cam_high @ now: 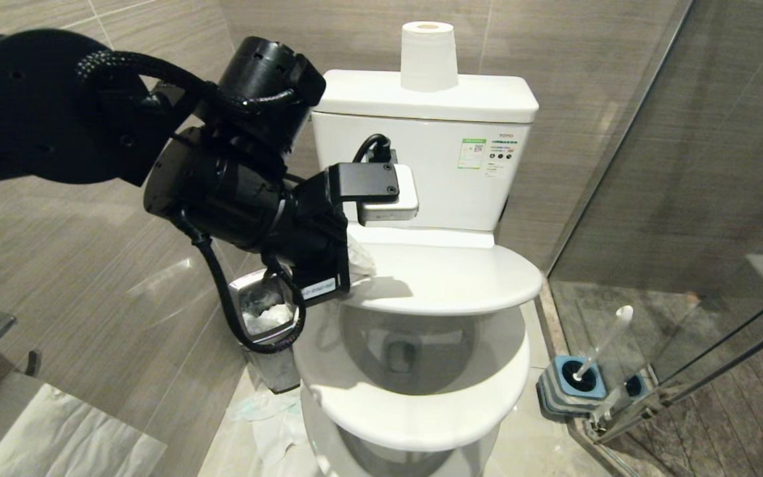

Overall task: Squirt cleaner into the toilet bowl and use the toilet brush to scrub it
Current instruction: Close the toilet lid

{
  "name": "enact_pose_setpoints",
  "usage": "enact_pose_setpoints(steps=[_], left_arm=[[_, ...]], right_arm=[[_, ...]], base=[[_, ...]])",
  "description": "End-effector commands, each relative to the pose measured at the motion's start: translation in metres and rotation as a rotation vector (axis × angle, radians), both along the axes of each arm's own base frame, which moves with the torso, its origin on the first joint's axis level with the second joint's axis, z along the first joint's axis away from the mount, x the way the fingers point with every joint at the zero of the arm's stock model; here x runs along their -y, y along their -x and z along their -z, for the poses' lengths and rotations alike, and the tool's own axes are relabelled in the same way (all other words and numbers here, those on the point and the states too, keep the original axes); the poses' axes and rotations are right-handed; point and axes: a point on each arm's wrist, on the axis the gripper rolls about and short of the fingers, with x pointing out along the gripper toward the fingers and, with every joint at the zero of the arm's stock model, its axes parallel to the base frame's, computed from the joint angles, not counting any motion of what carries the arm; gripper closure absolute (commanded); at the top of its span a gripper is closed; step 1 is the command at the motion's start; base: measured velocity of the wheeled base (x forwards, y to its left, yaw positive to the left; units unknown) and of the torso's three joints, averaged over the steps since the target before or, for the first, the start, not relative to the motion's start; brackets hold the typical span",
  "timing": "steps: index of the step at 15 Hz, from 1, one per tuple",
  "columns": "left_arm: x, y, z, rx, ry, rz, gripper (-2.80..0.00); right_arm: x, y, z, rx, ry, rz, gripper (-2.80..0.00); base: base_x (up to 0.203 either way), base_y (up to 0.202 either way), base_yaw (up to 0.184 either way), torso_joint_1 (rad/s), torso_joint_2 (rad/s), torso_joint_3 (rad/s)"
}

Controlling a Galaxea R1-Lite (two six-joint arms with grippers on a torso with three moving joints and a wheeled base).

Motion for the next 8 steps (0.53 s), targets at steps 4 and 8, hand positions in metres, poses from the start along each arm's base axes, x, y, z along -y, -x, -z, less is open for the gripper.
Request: enact_pose_setpoints(steps=[4,8], left_arm=[[0.017,0.004,0.022,-0.081,-0.076,0.051,0.0],[0.025,0.015,0.036,-0.137,-0.118,0.088,0.0]], right_arm=[[0.0,0.0,0.0,-0.002,0.0,0.0,0.0],[0.0,0.0,0.001,-0.003,0.0,0.0,0.0]], base=[[0.0,0.0,0.0,0.0,0.0,0.0],[0.0,0.0,0.0,0.0,0.0,0.0]])
